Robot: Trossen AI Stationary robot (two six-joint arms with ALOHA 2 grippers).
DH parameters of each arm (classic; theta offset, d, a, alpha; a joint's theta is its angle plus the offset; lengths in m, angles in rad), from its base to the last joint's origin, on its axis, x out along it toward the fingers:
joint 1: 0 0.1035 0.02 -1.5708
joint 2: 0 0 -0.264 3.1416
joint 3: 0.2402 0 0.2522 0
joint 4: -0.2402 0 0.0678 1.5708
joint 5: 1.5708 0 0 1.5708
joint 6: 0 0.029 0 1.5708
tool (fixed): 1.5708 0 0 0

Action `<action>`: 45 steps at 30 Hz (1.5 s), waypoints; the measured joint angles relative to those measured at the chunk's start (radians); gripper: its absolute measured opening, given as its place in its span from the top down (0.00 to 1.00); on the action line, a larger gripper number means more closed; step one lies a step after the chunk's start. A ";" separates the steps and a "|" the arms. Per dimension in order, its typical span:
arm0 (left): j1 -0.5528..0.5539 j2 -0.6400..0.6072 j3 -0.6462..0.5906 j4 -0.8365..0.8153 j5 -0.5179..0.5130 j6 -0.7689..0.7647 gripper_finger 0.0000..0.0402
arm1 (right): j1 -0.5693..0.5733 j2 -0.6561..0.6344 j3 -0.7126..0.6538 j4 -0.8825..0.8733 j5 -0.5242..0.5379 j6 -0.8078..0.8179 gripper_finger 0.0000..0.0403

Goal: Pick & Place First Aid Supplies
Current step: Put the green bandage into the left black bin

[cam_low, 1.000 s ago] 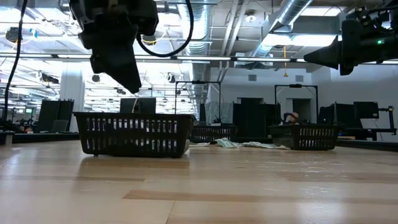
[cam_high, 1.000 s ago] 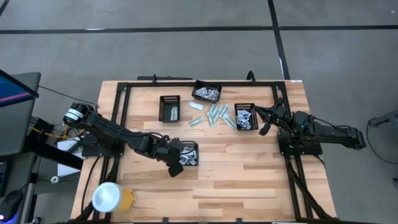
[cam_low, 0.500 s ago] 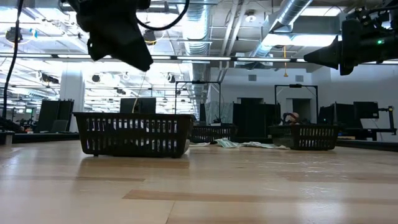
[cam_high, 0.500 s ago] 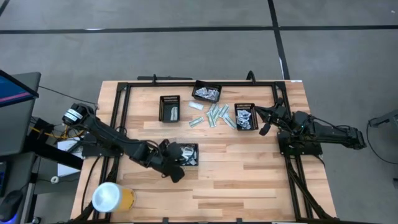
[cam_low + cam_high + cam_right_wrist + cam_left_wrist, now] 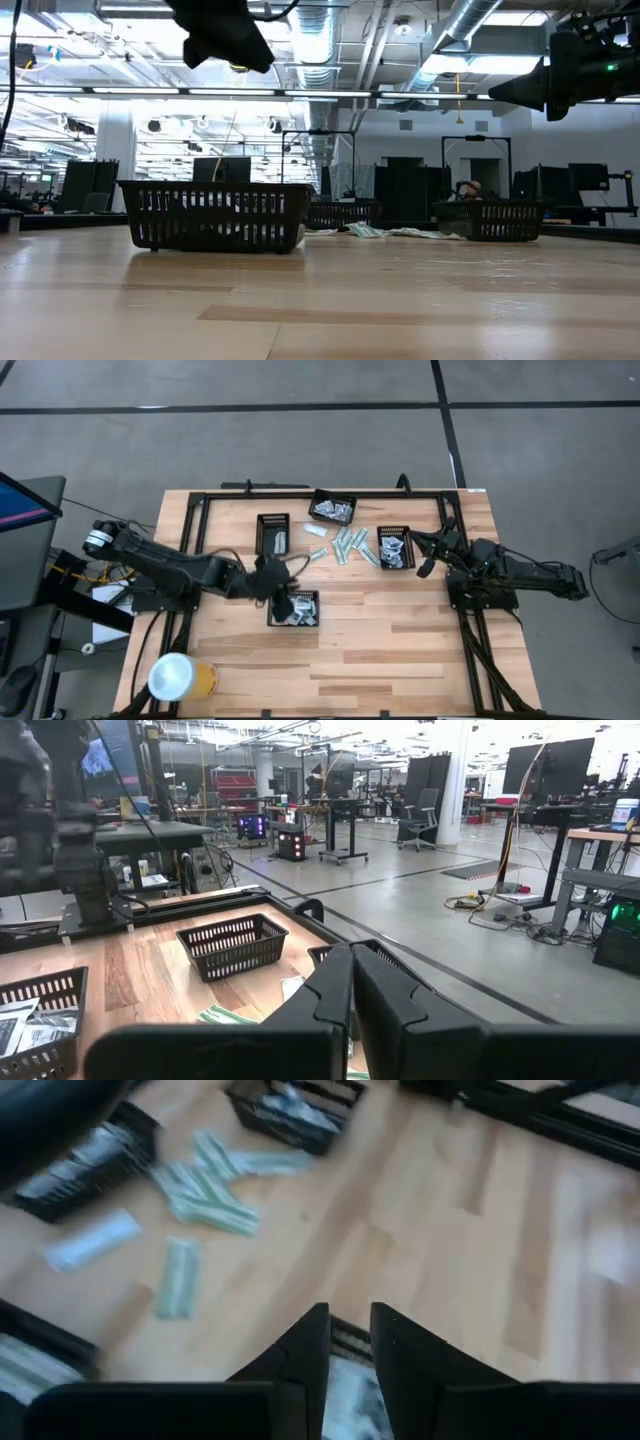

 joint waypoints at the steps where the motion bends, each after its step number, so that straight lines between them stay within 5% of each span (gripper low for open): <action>1: 0.023 -0.007 0.000 0.001 -0.001 0.023 0.81 | 0.000 0.000 0.000 0.000 0.000 0.000 0.98; 5: 0.131 -0.019 0.000 0.001 0.036 0.111 0.81 | 0.000 0.000 0.000 0.000 0.000 0.000 0.98; 14: 0.382 -0.024 0.001 0.005 0.349 0.247 0.81 | 0.000 0.000 0.000 0.000 0.000 0.000 0.98; 26: 0.653 -0.008 0.001 0.020 0.485 0.433 0.81 | 0.000 0.000 0.000 0.000 0.000 0.000 0.98; 35: 0.807 0.140 0.001 0.207 0.701 0.508 0.81 | 0.000 0.000 0.000 0.000 0.000 0.000 0.98; 45: 0.853 0.333 0.001 0.252 0.732 0.586 0.81 | 0.000 0.000 0.000 0.000 0.000 0.000 0.98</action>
